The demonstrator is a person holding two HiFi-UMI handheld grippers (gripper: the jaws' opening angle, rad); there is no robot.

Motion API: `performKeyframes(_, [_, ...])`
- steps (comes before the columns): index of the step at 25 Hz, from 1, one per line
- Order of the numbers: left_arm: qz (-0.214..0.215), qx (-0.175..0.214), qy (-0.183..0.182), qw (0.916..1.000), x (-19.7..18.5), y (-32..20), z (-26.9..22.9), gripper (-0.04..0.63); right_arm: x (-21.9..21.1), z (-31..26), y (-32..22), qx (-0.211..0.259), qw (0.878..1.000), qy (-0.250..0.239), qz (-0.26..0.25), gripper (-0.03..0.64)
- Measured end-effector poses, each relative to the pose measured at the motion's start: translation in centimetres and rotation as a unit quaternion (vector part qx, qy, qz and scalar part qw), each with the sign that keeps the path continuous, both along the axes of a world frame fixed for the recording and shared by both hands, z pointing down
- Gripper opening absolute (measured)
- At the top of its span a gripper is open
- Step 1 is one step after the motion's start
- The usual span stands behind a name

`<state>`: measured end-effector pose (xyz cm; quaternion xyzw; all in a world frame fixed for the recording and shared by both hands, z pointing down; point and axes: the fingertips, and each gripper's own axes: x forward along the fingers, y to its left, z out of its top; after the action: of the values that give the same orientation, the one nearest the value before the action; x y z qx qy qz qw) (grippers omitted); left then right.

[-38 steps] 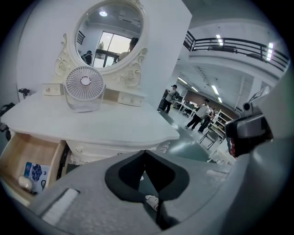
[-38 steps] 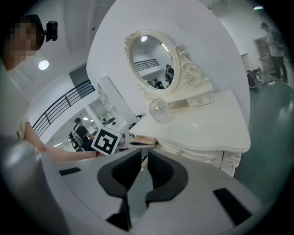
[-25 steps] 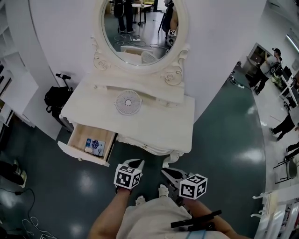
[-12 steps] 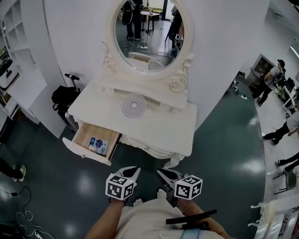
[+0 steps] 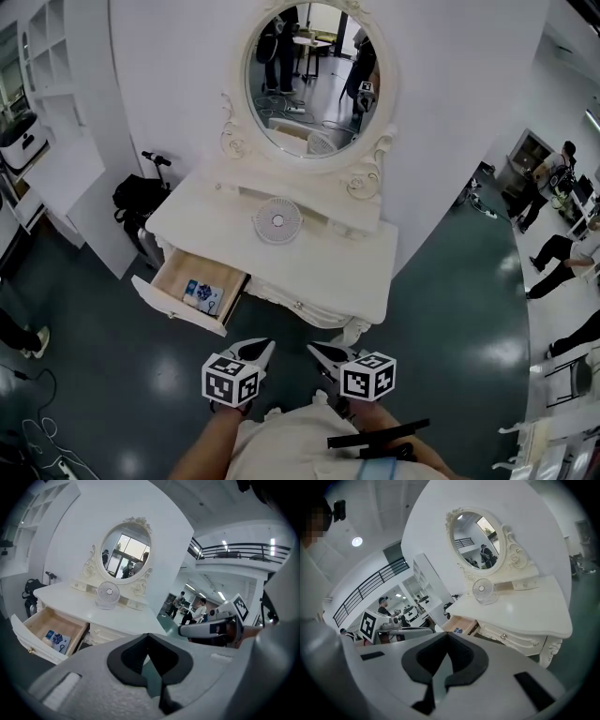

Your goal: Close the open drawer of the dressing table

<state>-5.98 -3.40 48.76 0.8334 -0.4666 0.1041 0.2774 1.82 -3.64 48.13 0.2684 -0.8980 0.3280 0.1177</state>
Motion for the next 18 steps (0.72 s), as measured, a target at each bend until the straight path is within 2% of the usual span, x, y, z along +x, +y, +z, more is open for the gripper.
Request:
performKeyframes(8, [0.003,0.007,0.001,1.0000,-0.4,0.2,-0.9,0.009,-1.5,-0.8,0.4,0.008,1.000,0.007,-0.018,0.015])
performKeyframes(18, [-0.004,0.011,0.014,0.9998,-0.9,0.4,-1.1,0.009,-1.7,-0.7,0.9,0.001,1.000,0.005,-0.012,0.015])
